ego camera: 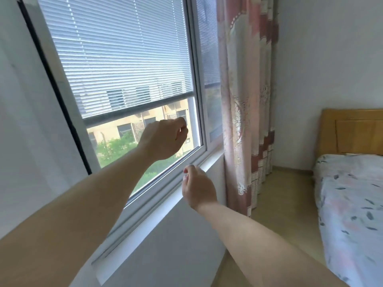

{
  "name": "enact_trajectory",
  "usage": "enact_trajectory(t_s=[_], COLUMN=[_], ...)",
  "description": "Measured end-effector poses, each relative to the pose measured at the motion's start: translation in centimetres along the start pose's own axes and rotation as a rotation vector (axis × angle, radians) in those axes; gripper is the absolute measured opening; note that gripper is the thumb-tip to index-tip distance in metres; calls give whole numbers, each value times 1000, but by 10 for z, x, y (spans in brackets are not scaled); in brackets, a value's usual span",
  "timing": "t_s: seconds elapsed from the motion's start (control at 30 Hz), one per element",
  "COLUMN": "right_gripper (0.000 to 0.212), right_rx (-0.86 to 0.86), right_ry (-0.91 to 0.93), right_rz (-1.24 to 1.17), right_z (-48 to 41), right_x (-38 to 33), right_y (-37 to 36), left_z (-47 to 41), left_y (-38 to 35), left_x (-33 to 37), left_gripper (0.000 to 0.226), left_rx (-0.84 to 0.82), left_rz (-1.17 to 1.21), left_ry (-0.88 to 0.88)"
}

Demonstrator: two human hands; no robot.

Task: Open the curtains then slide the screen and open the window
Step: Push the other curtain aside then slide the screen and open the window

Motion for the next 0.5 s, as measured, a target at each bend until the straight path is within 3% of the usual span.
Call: enact_trajectory(t_s=[0.23, 0.5], right_gripper=[20, 29], right_rx=[102, 166], right_ry=[-176, -300], right_rz=[89, 208], right_z=[-115, -183], right_x=[135, 256], right_y=[-1, -40], left_z=[-124, -235], left_y=[-120, -243], left_x=[-2, -28], left_gripper=[25, 36], left_rx=[-110, -97], left_rz=[25, 212], left_ry=[-51, 3])
Point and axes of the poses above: each hand's wrist, its own z-axis away from the middle knuckle, its own y-axis out of the back of the hand, x = y × z, the point moved 5 cm from there along -z, towards the middle knuckle, and after that the axes turned 12 degrees about z, right-handed, at the moved point
